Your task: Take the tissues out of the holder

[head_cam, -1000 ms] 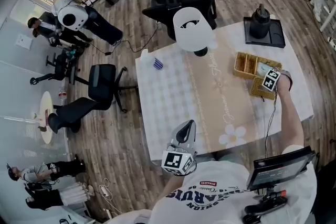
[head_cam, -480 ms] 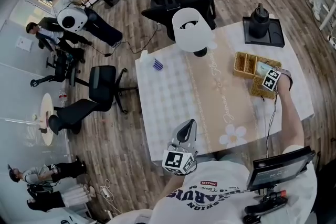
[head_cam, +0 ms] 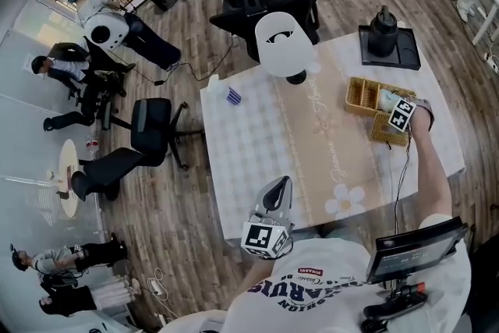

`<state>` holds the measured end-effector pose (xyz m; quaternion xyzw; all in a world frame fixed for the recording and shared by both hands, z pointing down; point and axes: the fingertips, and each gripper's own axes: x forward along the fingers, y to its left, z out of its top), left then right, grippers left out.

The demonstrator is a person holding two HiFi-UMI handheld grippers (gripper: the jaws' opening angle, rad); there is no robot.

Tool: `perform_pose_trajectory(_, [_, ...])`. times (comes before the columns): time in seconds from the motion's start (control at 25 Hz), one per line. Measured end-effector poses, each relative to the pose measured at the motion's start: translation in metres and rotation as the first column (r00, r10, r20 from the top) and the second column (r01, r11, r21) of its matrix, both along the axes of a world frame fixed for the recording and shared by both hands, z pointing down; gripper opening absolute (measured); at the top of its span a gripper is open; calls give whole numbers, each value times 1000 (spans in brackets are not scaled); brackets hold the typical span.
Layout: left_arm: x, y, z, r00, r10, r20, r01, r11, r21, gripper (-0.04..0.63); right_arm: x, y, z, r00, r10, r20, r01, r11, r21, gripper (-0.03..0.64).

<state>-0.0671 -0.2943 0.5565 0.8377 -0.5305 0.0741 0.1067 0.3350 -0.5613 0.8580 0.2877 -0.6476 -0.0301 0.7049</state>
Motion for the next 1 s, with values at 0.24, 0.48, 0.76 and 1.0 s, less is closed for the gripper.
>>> perform_pose_trajectory(0.24, [3, 3, -6, 1000, 21, -6, -21, 1000, 16, 3, 3, -1, -22, 1000, -7, -21, 7, 1000, 26, 6])
perform_pose_trajectory(0.48, [9, 3, -8, 999, 46, -13, -46, 999, 29, 3, 6, -7, -53, 1000, -14, -24, 16, 997, 75, 6])
perform_pose_trajectory(0.76, [20, 3, -13, 995, 97, -29, -96, 994, 54, 3, 5, -6, -105, 1000, 0, 23, -4, 989, 150, 6])
perform_pose_trajectory(1.0, [41, -2, -27, 985, 165, -50, -160, 982, 106, 3, 10, 2, -165, 1000, -21, 9, 19, 977, 214, 6])
